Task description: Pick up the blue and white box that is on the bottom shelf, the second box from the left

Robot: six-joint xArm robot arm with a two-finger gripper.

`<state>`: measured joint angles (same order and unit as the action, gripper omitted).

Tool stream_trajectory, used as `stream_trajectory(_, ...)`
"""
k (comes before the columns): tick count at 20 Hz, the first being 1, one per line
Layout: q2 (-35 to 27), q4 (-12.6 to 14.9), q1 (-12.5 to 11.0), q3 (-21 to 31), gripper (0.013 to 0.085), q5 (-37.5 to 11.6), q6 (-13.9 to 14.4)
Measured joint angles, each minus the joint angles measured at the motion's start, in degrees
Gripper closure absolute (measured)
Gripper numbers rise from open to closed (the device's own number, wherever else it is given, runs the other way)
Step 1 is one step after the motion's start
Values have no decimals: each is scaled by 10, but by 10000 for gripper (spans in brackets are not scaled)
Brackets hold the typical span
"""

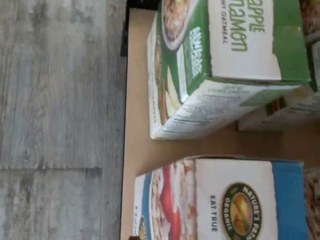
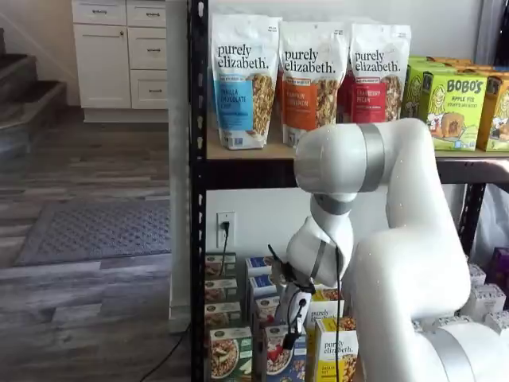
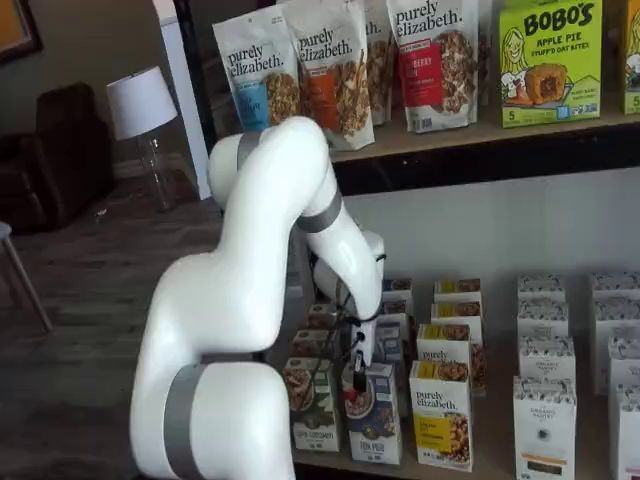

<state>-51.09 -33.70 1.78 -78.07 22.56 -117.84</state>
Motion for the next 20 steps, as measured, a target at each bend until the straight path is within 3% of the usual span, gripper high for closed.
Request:
stream_trajectory(7, -29, 41, -5, -37, 130, 5, 33)
stream_trajectory(15, -54, 133, -10, -75, 130, 44, 112)
stream_trajectory(20, -58, 141, -8, -73, 130, 41, 120)
